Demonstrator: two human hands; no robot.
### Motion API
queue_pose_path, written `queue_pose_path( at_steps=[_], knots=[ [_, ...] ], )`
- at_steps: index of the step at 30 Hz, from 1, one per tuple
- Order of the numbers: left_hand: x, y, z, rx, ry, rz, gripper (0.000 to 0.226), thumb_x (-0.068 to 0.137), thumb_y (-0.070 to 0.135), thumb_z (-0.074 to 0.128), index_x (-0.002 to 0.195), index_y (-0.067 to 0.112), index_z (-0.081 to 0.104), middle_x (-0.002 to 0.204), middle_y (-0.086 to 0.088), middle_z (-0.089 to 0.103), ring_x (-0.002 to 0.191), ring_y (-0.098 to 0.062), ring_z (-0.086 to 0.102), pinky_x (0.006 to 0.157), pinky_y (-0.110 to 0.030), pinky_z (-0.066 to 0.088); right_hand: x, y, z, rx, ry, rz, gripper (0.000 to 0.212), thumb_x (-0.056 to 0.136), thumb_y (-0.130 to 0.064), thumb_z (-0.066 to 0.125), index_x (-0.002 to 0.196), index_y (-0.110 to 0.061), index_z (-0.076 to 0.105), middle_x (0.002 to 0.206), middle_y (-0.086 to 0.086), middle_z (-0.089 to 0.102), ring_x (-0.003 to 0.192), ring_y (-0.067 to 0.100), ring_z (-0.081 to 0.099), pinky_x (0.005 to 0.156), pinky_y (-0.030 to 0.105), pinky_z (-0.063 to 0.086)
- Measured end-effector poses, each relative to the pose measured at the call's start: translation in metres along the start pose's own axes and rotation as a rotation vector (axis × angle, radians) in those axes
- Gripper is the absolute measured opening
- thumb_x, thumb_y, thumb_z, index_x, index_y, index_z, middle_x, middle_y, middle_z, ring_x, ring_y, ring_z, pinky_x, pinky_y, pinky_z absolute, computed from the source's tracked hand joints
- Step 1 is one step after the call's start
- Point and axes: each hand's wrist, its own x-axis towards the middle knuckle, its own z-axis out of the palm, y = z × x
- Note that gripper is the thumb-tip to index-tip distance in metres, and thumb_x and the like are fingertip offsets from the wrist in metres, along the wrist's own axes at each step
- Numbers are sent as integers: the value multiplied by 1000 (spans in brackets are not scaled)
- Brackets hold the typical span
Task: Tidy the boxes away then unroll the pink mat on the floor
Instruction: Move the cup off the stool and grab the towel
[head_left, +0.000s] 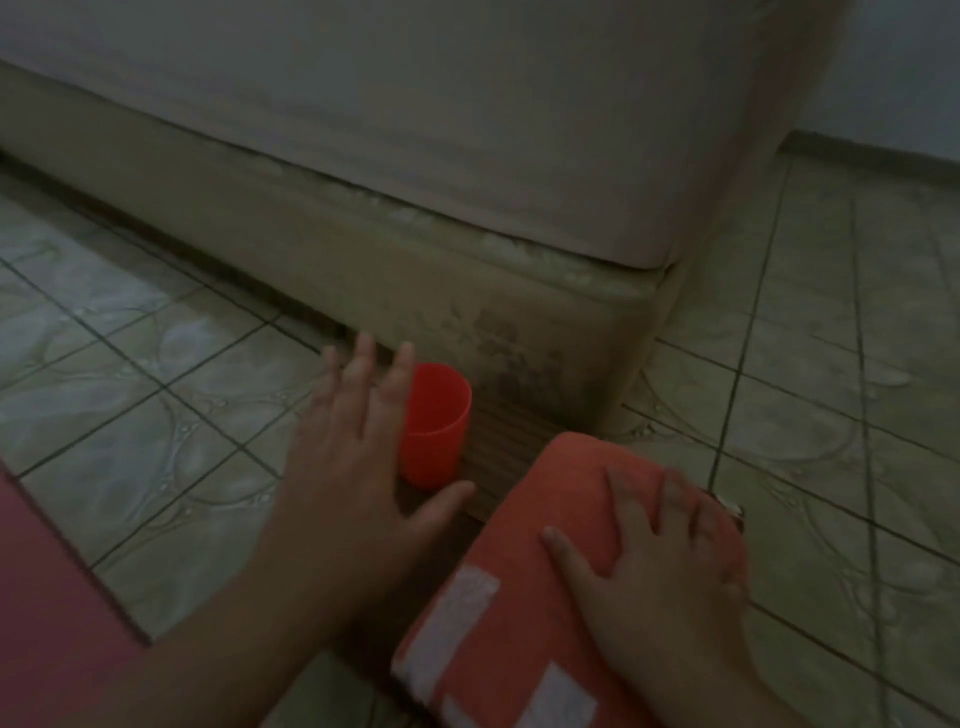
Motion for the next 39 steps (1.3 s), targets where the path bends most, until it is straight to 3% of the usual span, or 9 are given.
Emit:
queue_pose_path(
  at_steps=[2,8,14,18,21,24,28,32,39],
  knots=[
    [9,-12,7,-123,-36,-132,121,54,88,50,145,43,-15,160,5,-5,146,-13,-7,115,-35,6,8,-5,1,59,38,-10,95,63,-90,19,145,-44,5,160,-4,-8,146,26,0,109,53,21],
    [12,-30,26,-469,-124,-393,142,34,71,73,148,36,-4,159,0,15,142,-14,23,114,-37,27,6,6,-9,295,47,91,96,67,-79,50,147,-37,20,160,5,-2,147,24,3,113,51,20],
    [23,-31,59,-829,-115,-414,128,35,46,89,144,31,23,134,6,52,116,-3,54,100,-31,46,13,-1,5,543,169,89,91,67,-63,68,145,-31,31,156,12,18,143,27,19,116,42,20],
    [21,-31,73,-814,-59,-410,91,48,39,90,122,41,38,111,24,55,101,10,54,87,-17,46,16,-19,18,583,173,30,87,72,-57,67,145,-25,30,154,15,20,142,30,21,116,45,20],
    [27,-32,69,-786,-10,-426,77,53,32,89,116,36,45,106,19,59,100,-1,59,84,-19,46,15,-28,22,546,190,12,84,74,-54,67,144,-25,31,153,18,21,141,33,21,116,45,19],
    [36,-43,57,-831,35,-452,74,51,28,88,114,29,49,106,11,64,97,-6,62,87,-35,53,18,-35,26,544,217,6,84,74,-54,66,144,-22,32,151,20,23,140,36,23,115,47,20],
    [49,-83,25,-756,116,-469,74,53,28,87,113,34,43,98,19,56,89,6,53,68,-20,45,26,-58,31,580,209,25,86,75,-56,65,145,-23,28,153,22,18,140,38,20,115,48,20],
    [56,-137,-7,-694,200,-565,82,58,22,86,126,25,40,100,14,53,87,0,52,64,-19,40,38,-92,36,577,151,70,88,76,-58,64,148,-25,23,156,23,8,142,39,15,112,47,21],
    [57,-228,-21,-505,299,-675,79,56,16,86,124,15,46,112,-1,54,102,-22,55,80,-35,47,51,-134,52,490,138,25,91,78,-63,59,149,-30,14,157,24,-5,144,39,6,113,49,17]
  ],
)
